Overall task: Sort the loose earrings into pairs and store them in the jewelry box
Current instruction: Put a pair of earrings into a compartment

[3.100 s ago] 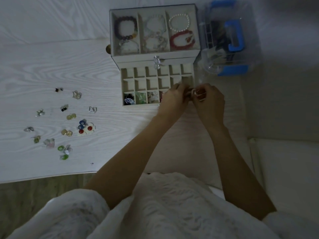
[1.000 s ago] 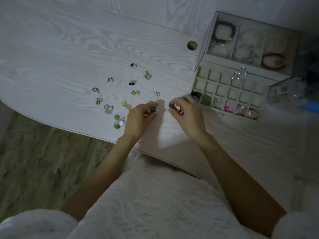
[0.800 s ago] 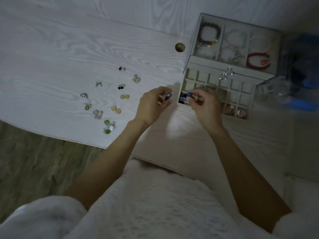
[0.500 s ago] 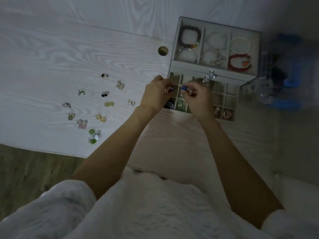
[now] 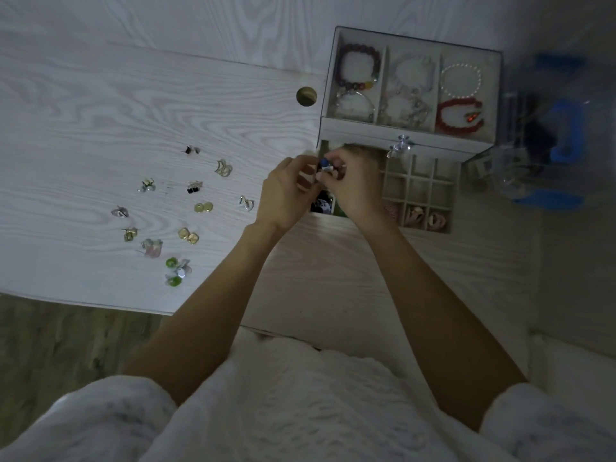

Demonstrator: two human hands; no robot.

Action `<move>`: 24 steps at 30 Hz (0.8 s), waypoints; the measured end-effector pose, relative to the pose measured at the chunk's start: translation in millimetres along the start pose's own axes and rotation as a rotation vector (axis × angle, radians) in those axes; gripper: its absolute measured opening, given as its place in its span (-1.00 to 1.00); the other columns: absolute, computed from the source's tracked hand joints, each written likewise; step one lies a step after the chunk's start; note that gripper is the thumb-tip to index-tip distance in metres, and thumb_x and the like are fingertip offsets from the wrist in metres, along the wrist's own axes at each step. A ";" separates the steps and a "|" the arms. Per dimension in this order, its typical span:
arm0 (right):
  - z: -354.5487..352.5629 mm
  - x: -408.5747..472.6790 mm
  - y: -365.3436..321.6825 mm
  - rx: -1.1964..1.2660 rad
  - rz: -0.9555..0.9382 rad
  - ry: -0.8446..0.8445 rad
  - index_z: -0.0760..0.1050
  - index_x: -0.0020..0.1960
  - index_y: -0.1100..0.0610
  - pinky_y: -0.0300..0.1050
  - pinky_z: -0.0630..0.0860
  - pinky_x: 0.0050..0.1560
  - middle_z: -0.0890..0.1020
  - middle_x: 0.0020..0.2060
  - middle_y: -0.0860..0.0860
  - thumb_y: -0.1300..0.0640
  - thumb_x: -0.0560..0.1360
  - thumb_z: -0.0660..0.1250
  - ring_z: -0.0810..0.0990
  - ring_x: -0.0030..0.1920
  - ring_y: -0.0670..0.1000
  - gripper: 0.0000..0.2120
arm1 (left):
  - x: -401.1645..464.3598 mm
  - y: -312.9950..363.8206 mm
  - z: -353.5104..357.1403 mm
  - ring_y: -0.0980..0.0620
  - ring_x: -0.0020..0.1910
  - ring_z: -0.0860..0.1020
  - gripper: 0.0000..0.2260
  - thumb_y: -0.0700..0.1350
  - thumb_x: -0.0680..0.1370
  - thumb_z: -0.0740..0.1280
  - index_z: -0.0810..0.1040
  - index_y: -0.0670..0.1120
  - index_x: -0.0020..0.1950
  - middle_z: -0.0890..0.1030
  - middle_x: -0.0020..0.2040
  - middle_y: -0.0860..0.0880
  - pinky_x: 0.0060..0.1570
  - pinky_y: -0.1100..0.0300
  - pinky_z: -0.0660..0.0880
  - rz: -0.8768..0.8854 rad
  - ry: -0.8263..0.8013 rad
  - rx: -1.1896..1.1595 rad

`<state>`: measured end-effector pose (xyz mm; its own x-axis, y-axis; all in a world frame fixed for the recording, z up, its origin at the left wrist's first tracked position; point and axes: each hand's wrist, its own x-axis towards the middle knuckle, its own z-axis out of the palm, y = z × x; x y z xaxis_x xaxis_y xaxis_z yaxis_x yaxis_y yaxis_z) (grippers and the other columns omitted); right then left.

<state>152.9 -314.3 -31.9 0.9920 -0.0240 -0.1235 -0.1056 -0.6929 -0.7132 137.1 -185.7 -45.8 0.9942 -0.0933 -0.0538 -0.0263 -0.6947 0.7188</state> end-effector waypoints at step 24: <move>-6.4 -2.5 -0.7 -0.290 -0.033 -0.034 0.55 0.03 0.11 -0.02 0.52 -0.04 0.59 0.02 0.07 0.12 0.43 0.40 0.55 0.03 0.09 -0.81 | -1.3 -1.2 -2.0 0.01 -0.25 0.61 -0.80 -0.24 0.44 0.39 0.59 -0.14 0.05 0.59 -0.01 -0.10 -0.19 0.04 0.56 0.023 0.013 -0.049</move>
<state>151.0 -318.3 -26.7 0.9912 0.0230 -0.1305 -0.0445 -0.8699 -0.4912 136.0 -183.3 -45.2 0.9947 -0.0989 -0.0280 -0.0440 -0.6564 0.7531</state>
